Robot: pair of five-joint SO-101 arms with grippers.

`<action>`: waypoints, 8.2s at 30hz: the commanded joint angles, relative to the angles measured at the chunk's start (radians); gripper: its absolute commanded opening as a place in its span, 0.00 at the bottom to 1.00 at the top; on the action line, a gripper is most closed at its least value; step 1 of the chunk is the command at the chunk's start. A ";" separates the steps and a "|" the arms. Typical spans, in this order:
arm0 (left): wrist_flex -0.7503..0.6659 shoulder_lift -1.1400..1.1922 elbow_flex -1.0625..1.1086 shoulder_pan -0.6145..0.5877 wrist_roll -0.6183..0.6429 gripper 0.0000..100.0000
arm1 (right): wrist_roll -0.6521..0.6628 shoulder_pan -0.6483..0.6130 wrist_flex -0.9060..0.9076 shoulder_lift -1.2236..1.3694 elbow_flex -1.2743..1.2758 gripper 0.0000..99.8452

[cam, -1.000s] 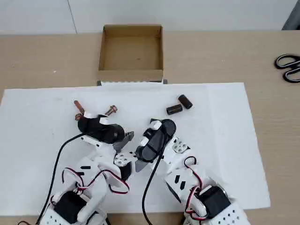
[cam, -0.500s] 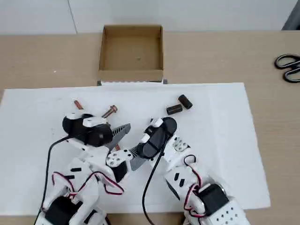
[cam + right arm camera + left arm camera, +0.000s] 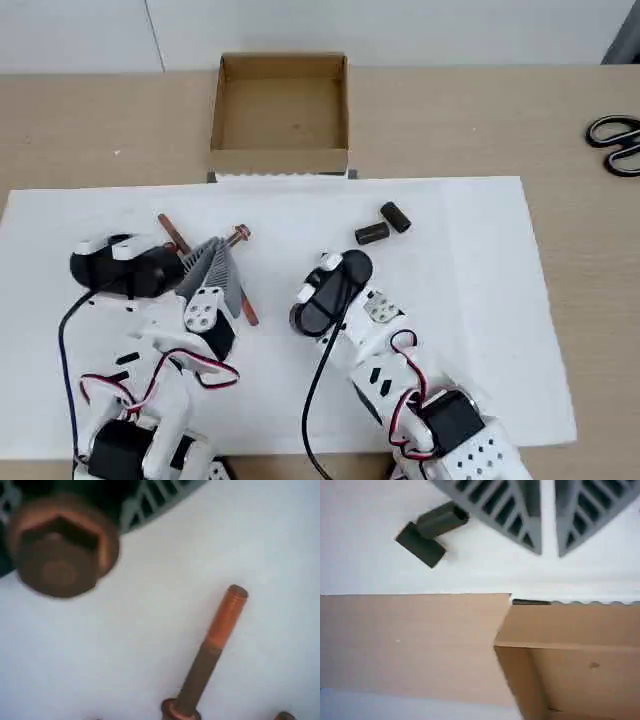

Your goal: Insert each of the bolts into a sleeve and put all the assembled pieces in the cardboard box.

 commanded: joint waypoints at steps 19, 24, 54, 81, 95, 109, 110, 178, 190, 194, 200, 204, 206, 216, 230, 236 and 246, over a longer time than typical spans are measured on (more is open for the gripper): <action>-0.094 0.002 0.403 -0.147 -0.385 0.01 | -0.169 0.286 -0.087 1.012 -1.076 0.00; -0.098 0.002 0.403 -0.146 -0.391 0.01 | -0.051 0.285 -0.097 1.395 -1.481 0.00; -0.098 0.002 0.403 -0.150 -0.388 0.01 | 0.038 0.271 0.266 2.534 -2.880 0.19; -0.098 0.002 0.403 -0.153 -0.388 0.01 | 0.058 0.335 0.878 1.980 -2.466 0.15; -0.098 0.002 0.403 -0.155 -0.390 0.01 | 0.285 0.435 0.874 1.945 -2.045 0.21; -0.098 0.002 0.404 -0.155 -0.390 0.01 | 0.367 0.456 0.812 2.111 -2.045 0.21; -0.098 0.002 0.404 -0.155 -0.390 0.01 | 0.373 0.456 0.805 2.120 -2.045 0.21; -0.098 0.002 0.404 -0.155 -0.391 0.01 | 0.509 0.424 0.777 2.235 -2.108 0.12; -0.098 0.002 0.404 -0.155 -0.391 0.01 | 0.509 0.423 0.777 2.299 -2.116 0.01; -0.098 0.002 0.404 -0.155 -0.391 0.01 | 0.502 0.423 0.829 2.213 -2.151 0.01; -0.086 0.002 0.398 -0.155 -0.390 0.01 | 0.396 0.443 0.875 2.037 -2.150 0.01; -0.003 0.009 0.271 -0.150 -0.387 0.01 | 0.347 0.484 0.885 1.922 -2.147 0.00; 0.035 0.011 0.189 -0.150 -0.388 0.01 | 0.311 0.495 0.883 1.865 -2.094 0.00; 0.135 0.517 -0.302 -0.147 -0.411 0.01 | 0.241 0.499 0.872 1.613 -1.651 0.00; 0.539 1.427 -0.974 -0.002 -0.175 0.01 | 0.173 0.587 0.863 1.469 -1.372 0.00; 0.497 1.551 -0.977 -0.006 0.173 0.01 | 0.169 0.631 0.822 1.415 -1.250 0.00; 0.496 1.556 -0.980 -0.008 0.486 0.01 | 0.169 0.651 0.734 1.257 -1.023 0.00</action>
